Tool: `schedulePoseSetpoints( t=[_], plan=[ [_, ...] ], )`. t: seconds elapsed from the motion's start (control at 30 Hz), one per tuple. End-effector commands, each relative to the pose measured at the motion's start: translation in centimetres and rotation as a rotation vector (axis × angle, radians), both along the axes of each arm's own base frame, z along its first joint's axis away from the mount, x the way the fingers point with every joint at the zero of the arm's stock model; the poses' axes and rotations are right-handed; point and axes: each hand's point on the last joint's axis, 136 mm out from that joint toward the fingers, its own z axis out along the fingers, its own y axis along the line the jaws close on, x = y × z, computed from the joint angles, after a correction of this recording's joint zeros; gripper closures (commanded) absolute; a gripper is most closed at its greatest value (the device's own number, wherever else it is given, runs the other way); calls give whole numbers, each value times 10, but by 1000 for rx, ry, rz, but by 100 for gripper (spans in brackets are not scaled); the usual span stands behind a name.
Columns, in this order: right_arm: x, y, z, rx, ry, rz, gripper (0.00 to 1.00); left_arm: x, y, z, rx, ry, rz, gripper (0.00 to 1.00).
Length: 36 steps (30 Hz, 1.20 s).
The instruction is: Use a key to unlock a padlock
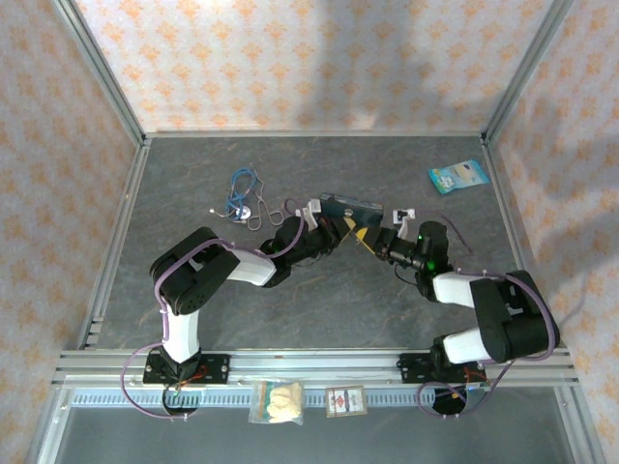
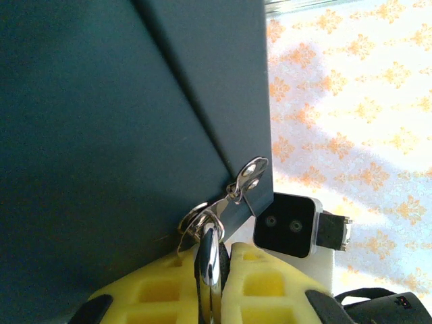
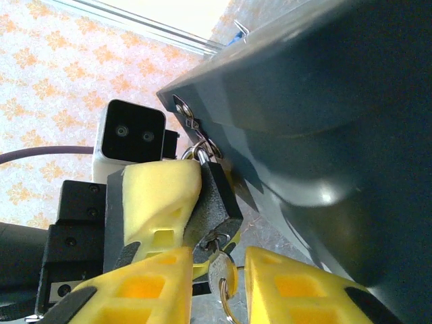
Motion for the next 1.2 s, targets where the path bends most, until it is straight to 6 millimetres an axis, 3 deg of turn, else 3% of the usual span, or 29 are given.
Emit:
schedulePoseSetpoints(
  t=[0.0,0.3,0.5,0.53,0.6,0.73,0.9,1.03,1.17],
  plan=[
    [-5,4,0,20,-13,20,78,3,-5,39,-88,-107,-4,100],
    [1,5,6,29,-35,11,100,0,-6,37,-92,-104,-11,100],
    [5,8,26,162,-30,11,100,-19,-15,42,-133,-130,-71,100],
    [5,9,31,190,-34,13,100,-21,-19,31,-126,-112,-84,100],
    [7,11,36,223,-31,14,100,-28,-24,30,-148,-110,-107,100],
    [12,13,33,282,50,15,100,-40,-26,47,-245,-182,-158,100],
    [14,15,43,451,215,28,100,-45,-15,54,-270,-272,-158,100],
    [19,12,63,639,328,31,100,-47,-4,60,-345,-341,-152,100],
    [27,11,75,795,466,20,100,-49,-3,56,-330,-401,-161,100]
  ],
)
